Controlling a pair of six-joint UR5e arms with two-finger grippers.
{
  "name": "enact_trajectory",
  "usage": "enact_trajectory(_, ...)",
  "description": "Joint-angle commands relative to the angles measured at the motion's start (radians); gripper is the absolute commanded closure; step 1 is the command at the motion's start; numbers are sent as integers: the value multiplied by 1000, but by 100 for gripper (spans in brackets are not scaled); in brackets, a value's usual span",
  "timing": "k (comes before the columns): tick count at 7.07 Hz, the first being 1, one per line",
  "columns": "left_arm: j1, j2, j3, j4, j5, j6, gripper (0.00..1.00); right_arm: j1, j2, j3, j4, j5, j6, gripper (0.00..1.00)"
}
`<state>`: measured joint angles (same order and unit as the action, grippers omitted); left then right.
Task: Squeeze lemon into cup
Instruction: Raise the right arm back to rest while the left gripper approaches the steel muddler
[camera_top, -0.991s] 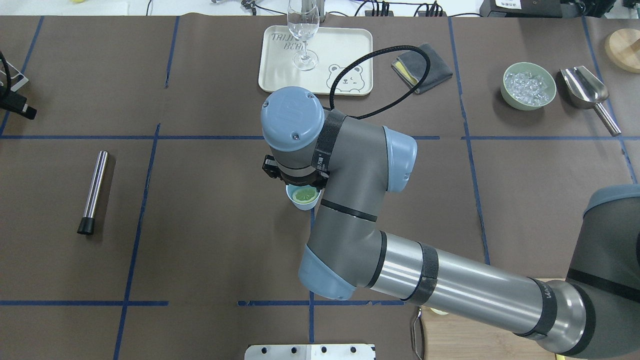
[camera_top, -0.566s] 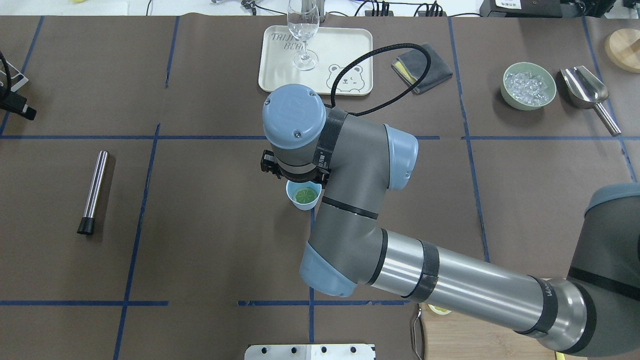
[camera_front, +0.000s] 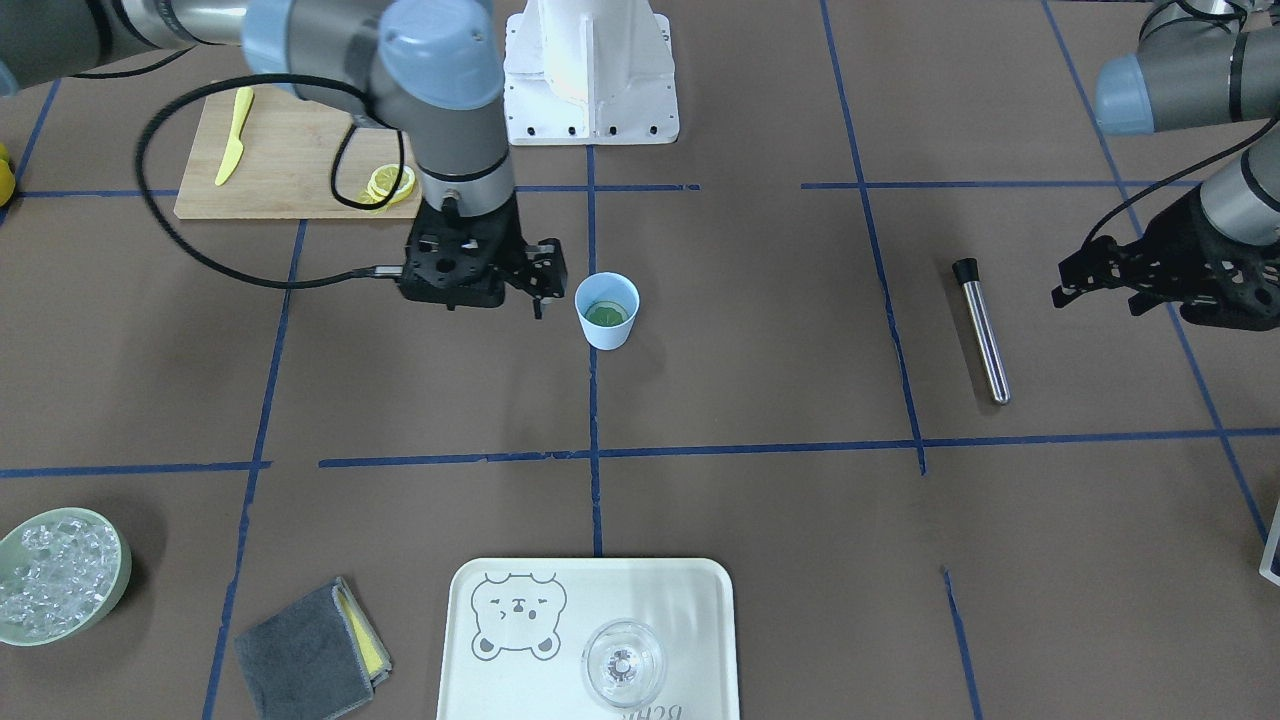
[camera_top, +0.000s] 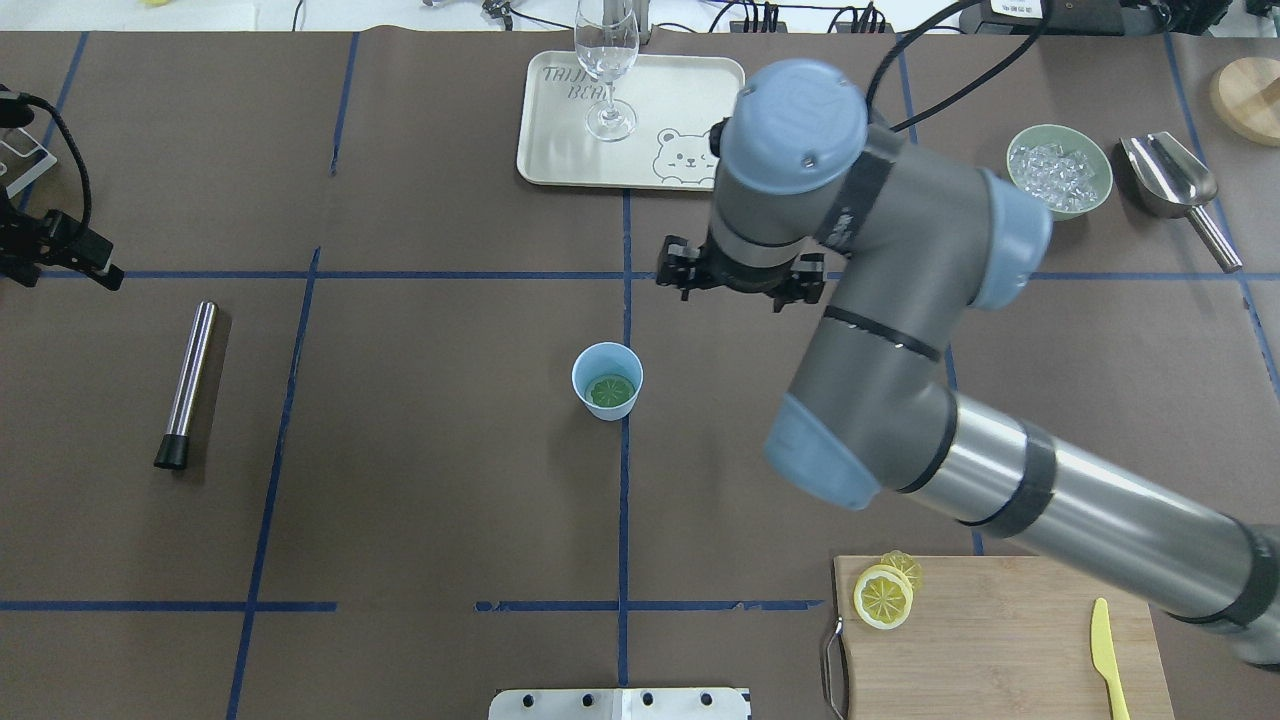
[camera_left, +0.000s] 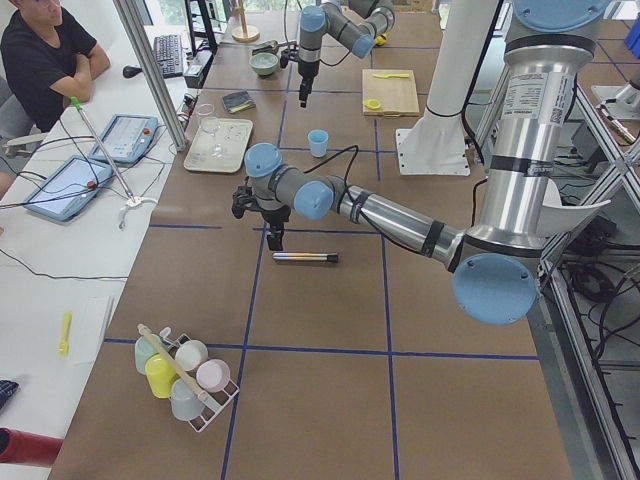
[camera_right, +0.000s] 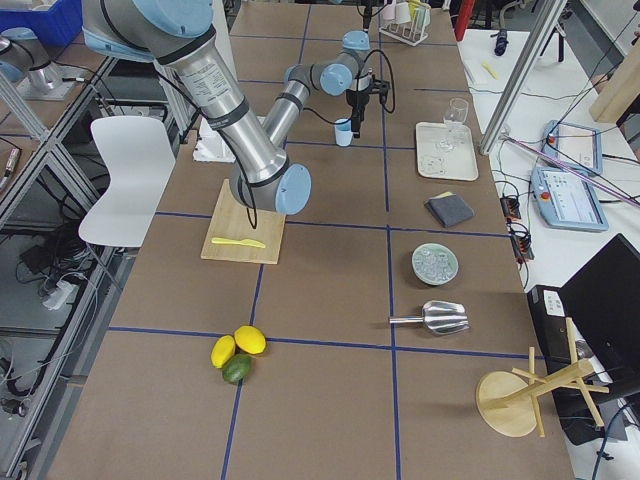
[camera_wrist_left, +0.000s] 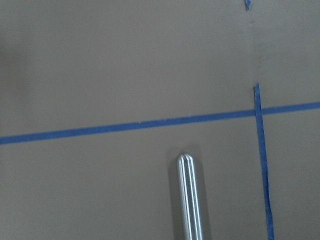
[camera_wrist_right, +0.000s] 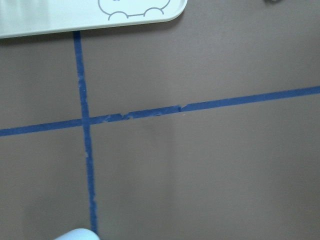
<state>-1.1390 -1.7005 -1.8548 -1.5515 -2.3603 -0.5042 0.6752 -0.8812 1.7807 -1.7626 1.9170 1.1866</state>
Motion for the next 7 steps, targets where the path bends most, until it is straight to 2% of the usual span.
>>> enact_trajectory(1,65,-84,-101,323,74,3,0,156,-161,90,2,120,-270,0)
enact_trajectory(2,111,-100,-24,311,78,6,0,231,-235,123,2,173,-391,0)
enact_trajectory(3,160,-128,103,206,70,1,0,321,-302,144,2,251,-510,0)
enact_trajectory(5,176,-128,266,43,56,1,0,473,-404,144,0,347,-725,0)
enact_trajectory(7,197,-134,344,-25,56,-3,0,582,-459,143,2,436,-812,0)
